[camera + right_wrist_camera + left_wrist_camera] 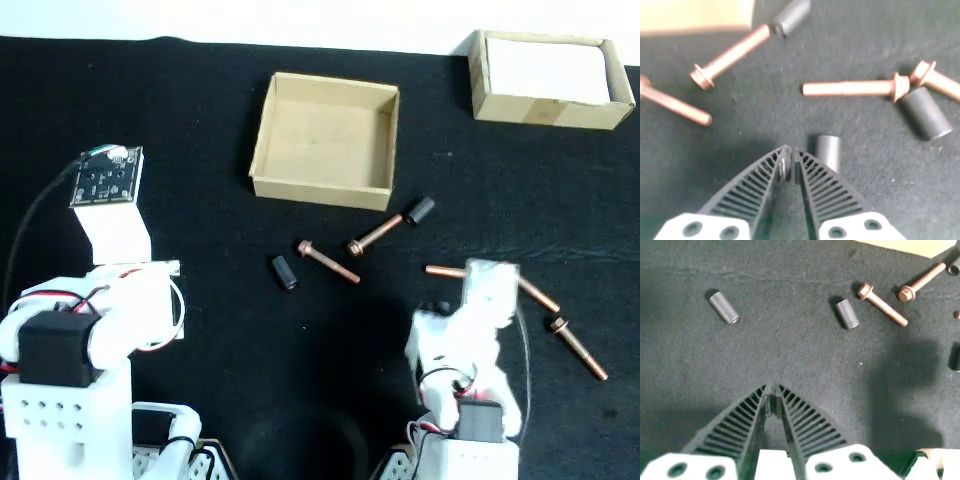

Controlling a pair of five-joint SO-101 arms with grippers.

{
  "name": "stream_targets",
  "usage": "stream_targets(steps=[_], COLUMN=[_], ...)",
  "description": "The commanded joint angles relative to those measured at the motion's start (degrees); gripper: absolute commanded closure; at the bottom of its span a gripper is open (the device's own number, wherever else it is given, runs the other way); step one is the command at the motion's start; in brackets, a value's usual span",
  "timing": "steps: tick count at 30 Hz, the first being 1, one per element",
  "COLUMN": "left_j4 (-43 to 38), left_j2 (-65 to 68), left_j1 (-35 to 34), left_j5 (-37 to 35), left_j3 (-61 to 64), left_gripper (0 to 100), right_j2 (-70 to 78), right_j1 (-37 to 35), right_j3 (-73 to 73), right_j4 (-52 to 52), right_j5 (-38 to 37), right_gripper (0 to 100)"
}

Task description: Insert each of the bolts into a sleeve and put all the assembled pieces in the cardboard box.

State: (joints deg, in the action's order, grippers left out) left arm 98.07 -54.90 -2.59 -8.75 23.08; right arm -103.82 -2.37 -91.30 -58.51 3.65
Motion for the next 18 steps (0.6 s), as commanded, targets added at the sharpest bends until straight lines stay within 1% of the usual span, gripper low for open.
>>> stream_targets(steps=[1, 4, 7, 13, 15, 18], left_j4=[0.35, 0.35, 0.35, 0.0, -0.18, -3.6], left_j2=[0.4, 1.54, 5.85, 16.22, 18.68, 21.41], left_j1=[-2.42, -5.23, -7.34, -9.01, -8.66, -7.69], left_j5=[-5.54, -11.87, -13.8, -13.8, -13.71, -13.98], left_j3=[-0.84, -0.84, -0.84, -0.66, -0.48, -0.22], left_gripper=[99, 99, 99, 99, 99, 99], right_j2=[0.22, 1.01, 8.13, 37.49, 47.25, 58.77], right_j1=[-1.1, -3.82, -7.16, -8.13, -11.21, -18.33], right_j3=[13.32, 23.52, 31.87, 52.79, 60.88, 72.92], right_j4=[-0.92, -6.02, -11.21, -23.34, -29.14, -37.93], right_j5=[0.0, -0.09, -0.09, -0.09, -0.09, -0.09], right_gripper=[98.2, 98.2, 98.2, 98.2, 98.2, 97.8])
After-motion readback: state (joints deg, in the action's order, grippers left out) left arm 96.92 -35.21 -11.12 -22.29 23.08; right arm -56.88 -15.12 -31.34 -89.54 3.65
